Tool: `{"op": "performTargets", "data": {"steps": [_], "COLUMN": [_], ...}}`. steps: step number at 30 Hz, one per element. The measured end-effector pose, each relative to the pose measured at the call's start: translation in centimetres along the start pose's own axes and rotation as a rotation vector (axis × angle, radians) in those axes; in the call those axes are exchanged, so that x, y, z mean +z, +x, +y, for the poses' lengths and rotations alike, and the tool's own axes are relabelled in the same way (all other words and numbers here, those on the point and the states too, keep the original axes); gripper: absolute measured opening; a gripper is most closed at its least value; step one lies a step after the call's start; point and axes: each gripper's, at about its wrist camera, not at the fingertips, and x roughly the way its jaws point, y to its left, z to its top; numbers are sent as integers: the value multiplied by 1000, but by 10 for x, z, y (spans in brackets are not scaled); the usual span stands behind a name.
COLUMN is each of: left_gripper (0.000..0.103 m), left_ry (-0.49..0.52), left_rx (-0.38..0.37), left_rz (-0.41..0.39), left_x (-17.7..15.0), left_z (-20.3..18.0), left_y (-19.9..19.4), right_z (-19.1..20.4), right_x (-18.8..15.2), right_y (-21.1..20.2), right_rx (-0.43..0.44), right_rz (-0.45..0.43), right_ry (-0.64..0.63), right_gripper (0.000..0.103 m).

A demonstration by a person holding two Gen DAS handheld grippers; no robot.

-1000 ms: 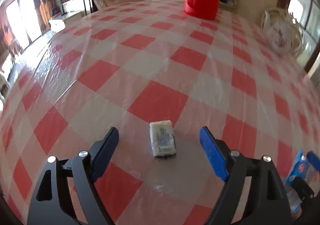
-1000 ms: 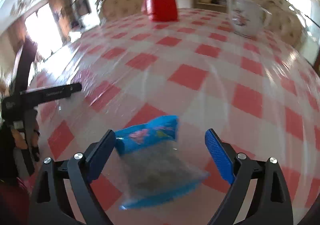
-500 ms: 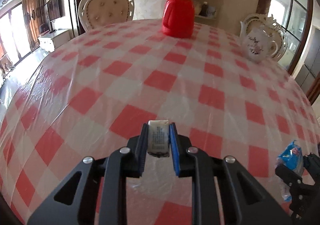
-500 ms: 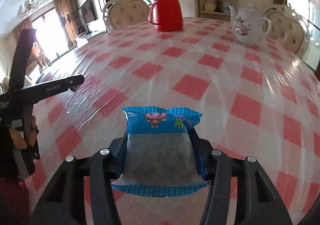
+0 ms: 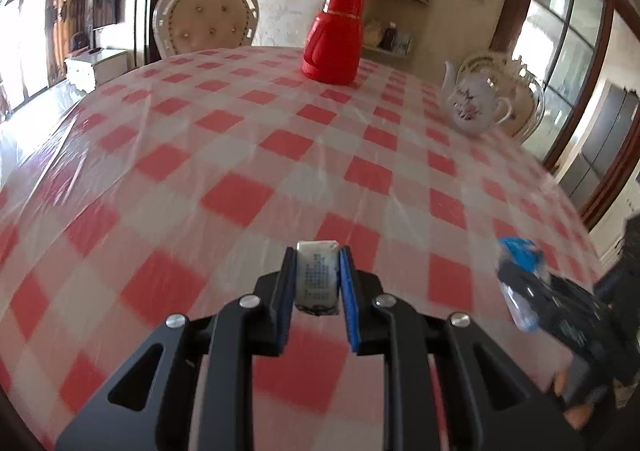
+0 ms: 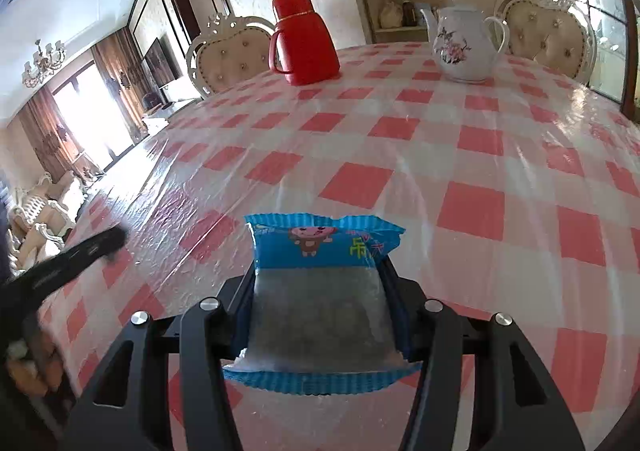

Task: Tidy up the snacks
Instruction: 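Carry the blue pastry packet and white-blue box over the lavender box with both grippers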

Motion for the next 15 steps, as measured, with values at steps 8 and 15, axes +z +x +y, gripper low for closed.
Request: {"op": "performTargets", "data": {"steps": [8,15], "left_gripper": [21,21], "left_ry": [101,142], "left_rx": [87,146], "left_rz": [36,39], "left_x": [-55,-86], "left_z": [9,33], "left_y": [-53,-92], "right_z": [28,69], "right_x": [-28,-53], "right_y": [-25,-48], "right_rx": [61,142], "right_rz": [37,45], "right_ry": [4,-34], "right_gripper": [54,54]}}
